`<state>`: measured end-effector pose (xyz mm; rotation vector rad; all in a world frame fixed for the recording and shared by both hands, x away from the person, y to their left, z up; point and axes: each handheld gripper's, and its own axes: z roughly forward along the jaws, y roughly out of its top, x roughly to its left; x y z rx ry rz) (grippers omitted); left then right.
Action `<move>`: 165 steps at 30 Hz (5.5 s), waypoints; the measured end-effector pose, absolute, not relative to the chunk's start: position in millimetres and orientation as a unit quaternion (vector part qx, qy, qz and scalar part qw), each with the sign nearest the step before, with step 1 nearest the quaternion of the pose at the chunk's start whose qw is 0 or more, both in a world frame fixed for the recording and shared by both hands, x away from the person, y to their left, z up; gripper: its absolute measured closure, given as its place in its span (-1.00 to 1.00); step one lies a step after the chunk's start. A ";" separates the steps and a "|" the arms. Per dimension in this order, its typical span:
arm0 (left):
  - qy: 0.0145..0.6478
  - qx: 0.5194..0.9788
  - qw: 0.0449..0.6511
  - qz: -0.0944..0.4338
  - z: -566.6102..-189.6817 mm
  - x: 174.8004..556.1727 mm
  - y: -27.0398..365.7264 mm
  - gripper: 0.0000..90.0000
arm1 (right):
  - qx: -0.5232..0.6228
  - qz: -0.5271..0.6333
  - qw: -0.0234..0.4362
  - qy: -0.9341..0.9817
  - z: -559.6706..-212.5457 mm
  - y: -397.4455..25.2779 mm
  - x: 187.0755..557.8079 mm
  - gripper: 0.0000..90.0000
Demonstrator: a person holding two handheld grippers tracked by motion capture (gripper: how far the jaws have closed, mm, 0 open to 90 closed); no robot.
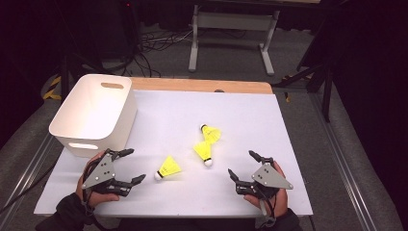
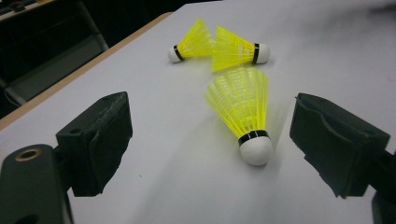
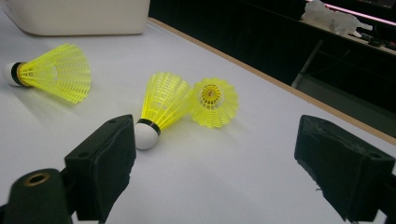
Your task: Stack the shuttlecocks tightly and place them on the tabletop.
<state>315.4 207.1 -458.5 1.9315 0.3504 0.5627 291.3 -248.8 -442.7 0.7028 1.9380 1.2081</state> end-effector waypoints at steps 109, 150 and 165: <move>0.228 0.892 0.366 0.134 -456.0 442.1 101.9 -0.37 | 0.244 0.475 0.248 0.808 -463.0 -244.4 310.5 -0.63; 0.152 0.916 0.324 0.181 -449.2 447.3 86.4 0.08 | 0.235 0.453 0.238 0.826 -469.1 -239.3 310.0 -0.66; 0.216 0.908 0.326 0.154 -454.0 452.2 93.1 0.07 | 0.230 0.439 0.233 0.837 -472.3 -236.3 309.2 -0.66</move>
